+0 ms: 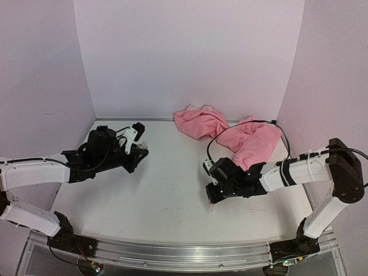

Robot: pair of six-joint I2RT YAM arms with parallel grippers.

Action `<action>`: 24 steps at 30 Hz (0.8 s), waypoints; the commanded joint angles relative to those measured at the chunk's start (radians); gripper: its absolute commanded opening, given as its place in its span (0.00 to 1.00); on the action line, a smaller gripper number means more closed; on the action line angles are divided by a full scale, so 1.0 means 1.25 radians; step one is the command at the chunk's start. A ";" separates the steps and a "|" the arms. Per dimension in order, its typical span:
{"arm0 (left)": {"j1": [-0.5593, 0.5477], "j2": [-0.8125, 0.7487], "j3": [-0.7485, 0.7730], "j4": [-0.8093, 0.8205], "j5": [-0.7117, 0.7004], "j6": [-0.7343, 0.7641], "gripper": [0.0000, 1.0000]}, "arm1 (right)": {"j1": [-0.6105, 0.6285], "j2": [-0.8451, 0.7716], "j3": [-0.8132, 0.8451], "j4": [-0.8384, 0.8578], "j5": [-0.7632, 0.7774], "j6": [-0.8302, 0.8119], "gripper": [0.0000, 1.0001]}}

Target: Paint the nails

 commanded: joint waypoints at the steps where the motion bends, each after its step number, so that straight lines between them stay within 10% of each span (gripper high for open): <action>1: 0.004 -0.022 0.015 0.054 0.013 0.001 0.00 | 0.006 0.011 0.018 -0.016 0.003 0.001 0.00; 24: 0.003 -0.022 0.014 0.054 0.015 -0.003 0.00 | 0.005 -0.018 0.009 -0.041 0.009 0.014 0.00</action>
